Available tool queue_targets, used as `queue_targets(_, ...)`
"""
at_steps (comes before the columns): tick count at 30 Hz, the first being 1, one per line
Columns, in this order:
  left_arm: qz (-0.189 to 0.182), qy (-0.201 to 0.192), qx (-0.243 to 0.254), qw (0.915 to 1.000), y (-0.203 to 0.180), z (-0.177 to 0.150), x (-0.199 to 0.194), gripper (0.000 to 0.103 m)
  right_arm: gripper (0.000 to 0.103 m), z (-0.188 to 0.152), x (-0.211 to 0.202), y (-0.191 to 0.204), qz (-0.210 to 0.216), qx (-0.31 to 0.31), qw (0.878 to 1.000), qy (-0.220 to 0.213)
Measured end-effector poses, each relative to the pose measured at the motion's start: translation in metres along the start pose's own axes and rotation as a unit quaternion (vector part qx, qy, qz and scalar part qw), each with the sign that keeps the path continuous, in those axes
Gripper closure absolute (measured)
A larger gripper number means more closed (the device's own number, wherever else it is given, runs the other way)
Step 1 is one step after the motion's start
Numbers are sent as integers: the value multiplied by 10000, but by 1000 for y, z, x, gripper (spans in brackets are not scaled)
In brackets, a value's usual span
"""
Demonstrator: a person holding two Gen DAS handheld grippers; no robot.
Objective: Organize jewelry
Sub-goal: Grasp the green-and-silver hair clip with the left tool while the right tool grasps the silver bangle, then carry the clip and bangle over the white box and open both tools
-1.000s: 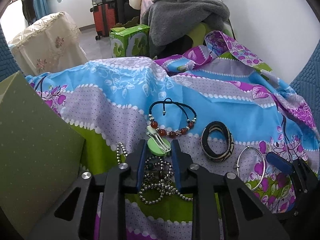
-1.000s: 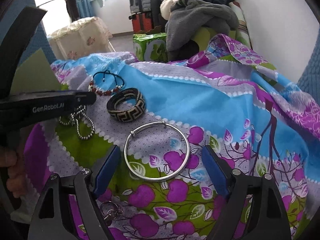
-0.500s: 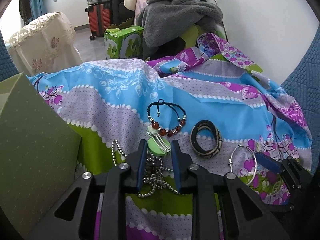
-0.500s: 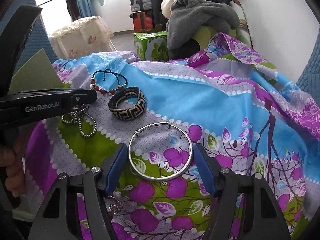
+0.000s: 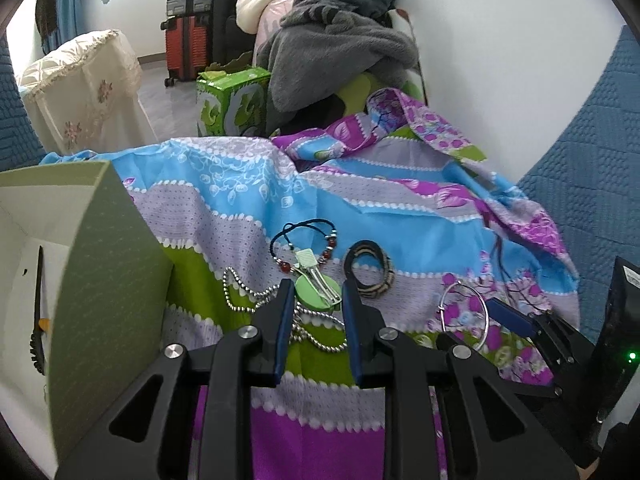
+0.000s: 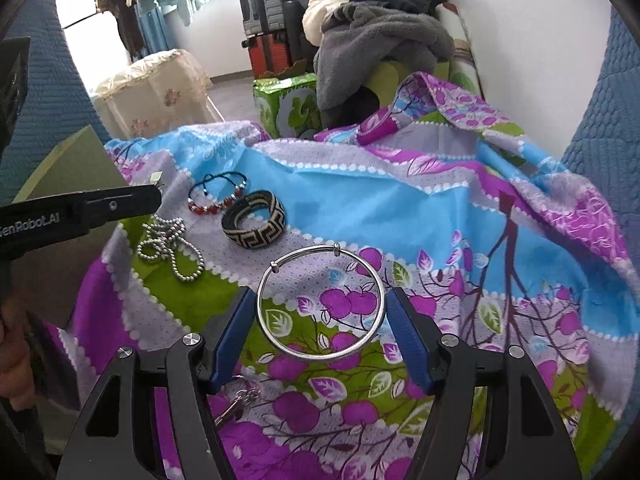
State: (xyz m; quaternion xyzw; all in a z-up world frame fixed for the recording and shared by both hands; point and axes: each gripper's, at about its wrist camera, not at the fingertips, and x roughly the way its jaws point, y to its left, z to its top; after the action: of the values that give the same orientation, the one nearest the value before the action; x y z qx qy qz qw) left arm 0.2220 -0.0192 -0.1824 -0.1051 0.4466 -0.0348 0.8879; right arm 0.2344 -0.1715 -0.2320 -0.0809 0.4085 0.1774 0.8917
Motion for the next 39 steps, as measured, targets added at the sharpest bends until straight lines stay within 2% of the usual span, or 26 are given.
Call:
queue_targets(7, -202, -136, 127, 9996, -6, 4, -34, 78, 37, 5, -30, 4, -20, 205, 9998, -82)
queue_targets(14, -232, -465, 268, 9983, -6, 15, -83, 78, 37, 25, -73, 15, -106, 192, 9987, -464)
queue_targets(27, -138, -1296, 223, 9912, 16, 47, -184, 78, 37, 103, -162, 53, 219, 112, 9895, -1422)
queue_targets(31, -48, -1534, 164, 9880, 31, 58, -210, 78, 37, 124, -179, 72, 427, 10, 9861, -1603)
queue_targets(34, 200, -1708, 59, 9851, 48, 61, -223, 78, 37, 137, -185, 88, 566, -107, 9840, -1683)
queue_targets(39, 364, -1764, -237, 9834, 87, 59, -233, 78, 37, 151, -181, 125, 865, -383, 9812, -1682)
